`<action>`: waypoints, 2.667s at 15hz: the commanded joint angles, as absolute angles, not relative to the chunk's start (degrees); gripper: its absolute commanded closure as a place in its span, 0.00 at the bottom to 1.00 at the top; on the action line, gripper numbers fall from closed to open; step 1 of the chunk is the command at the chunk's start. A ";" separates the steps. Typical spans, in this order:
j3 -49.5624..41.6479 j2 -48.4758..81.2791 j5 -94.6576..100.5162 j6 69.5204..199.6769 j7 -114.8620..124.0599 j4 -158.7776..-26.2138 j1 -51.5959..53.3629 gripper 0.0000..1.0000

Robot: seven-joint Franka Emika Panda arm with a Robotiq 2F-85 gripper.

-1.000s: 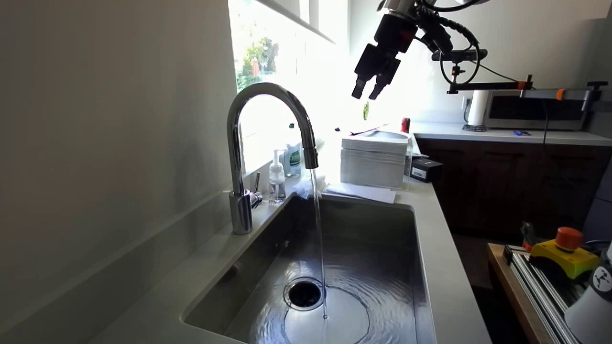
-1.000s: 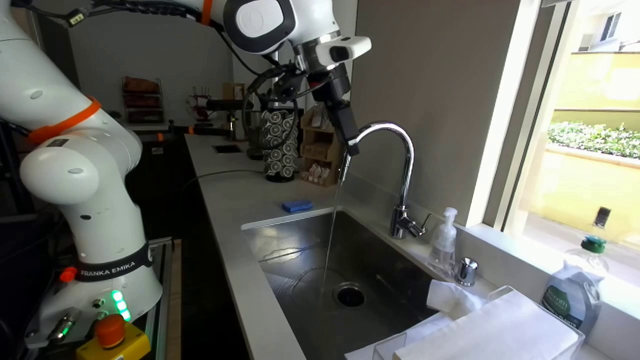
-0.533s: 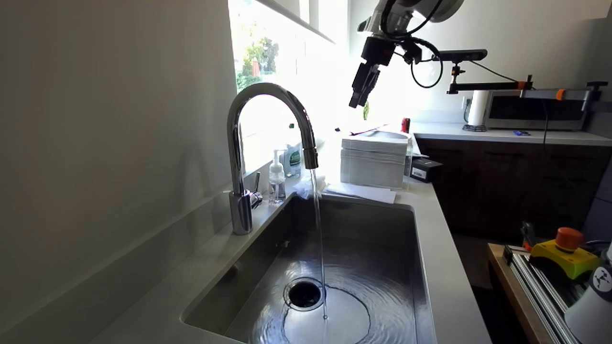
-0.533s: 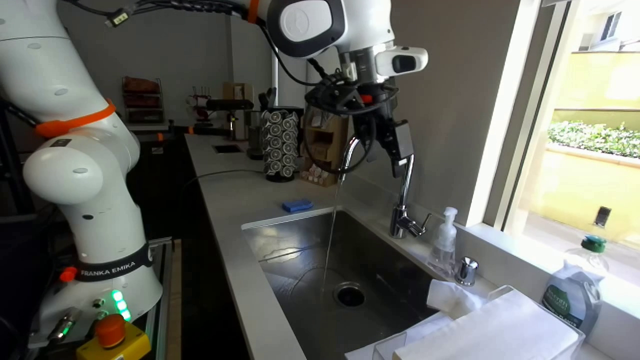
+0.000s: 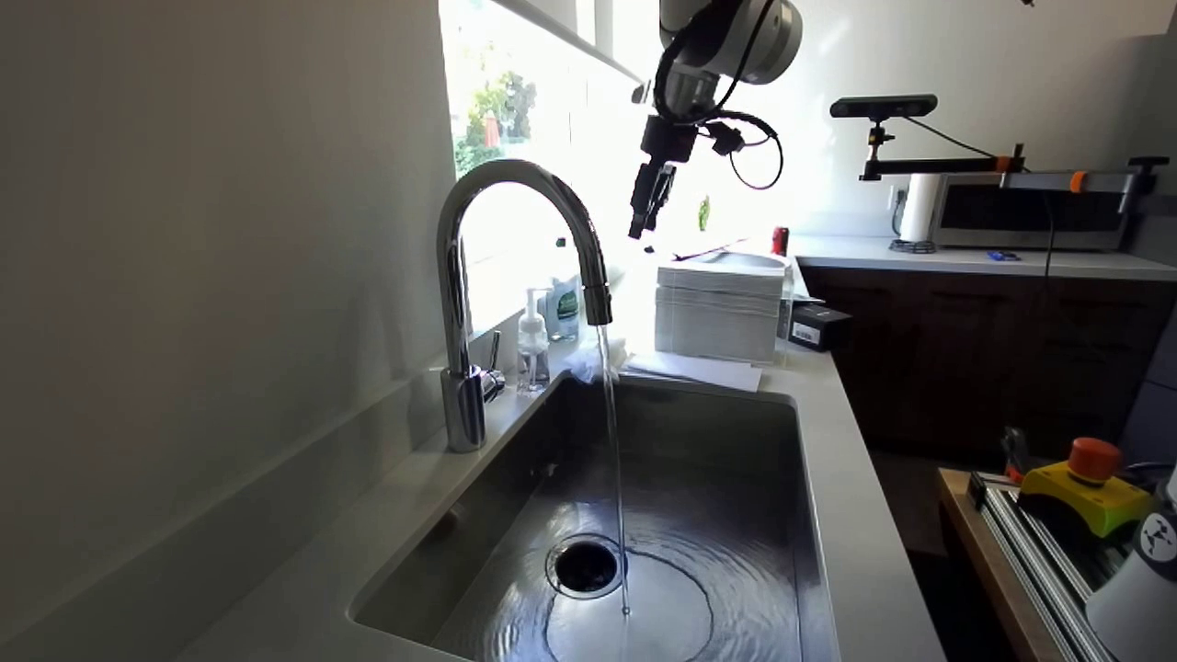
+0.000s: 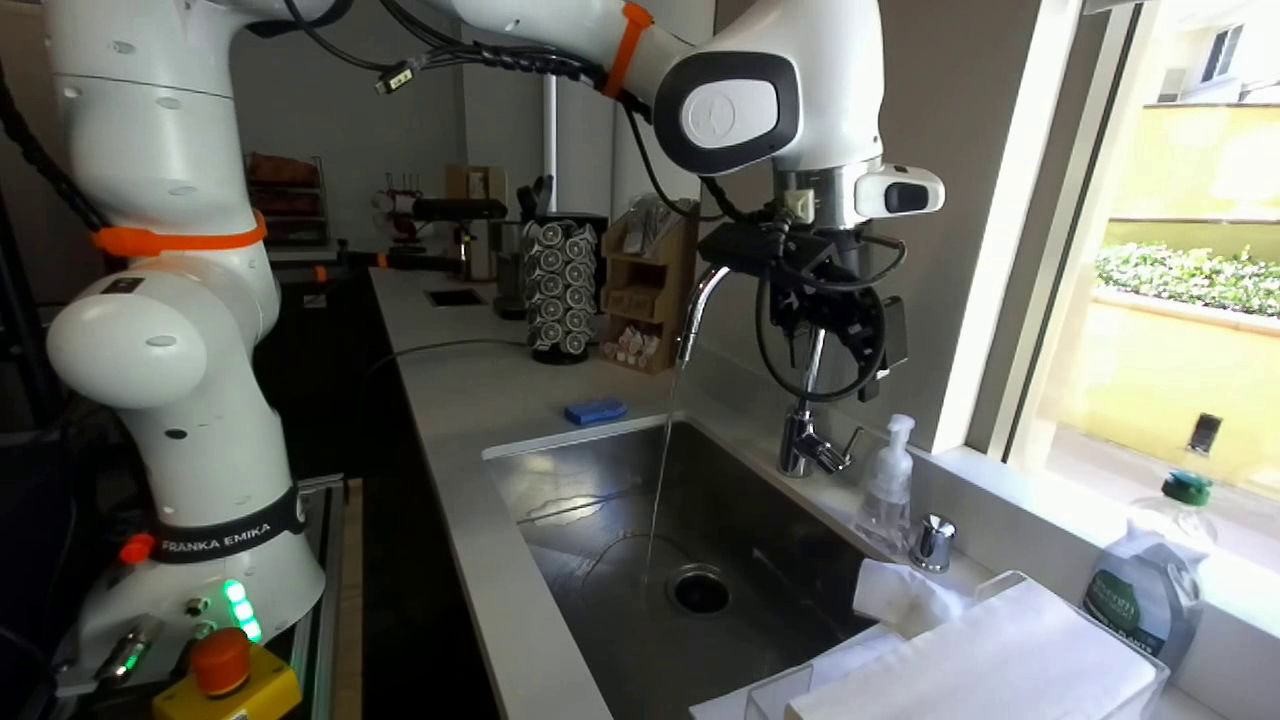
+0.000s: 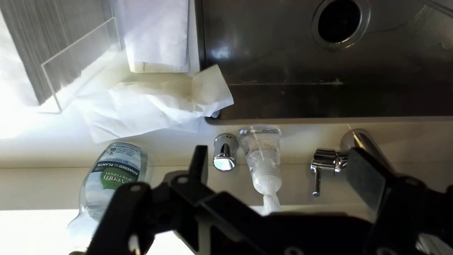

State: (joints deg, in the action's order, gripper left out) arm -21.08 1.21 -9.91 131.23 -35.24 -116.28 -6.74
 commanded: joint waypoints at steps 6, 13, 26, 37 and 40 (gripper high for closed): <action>-16.50 8.60 -15.23 135.50 -37.06 -112.33 -12.21 0.00; -9.35 16.73 -22.42 136.34 -43.63 -106.70 -16.89 0.00; -2.08 24.36 -24.76 139.77 -48.84 -98.68 -20.92 0.00; 1.11 28.69 -24.33 140.95 -48.63 -93.79 -22.03 0.36; 1.43 28.95 -24.02 140.93 -48.77 -93.30 -22.22 0.59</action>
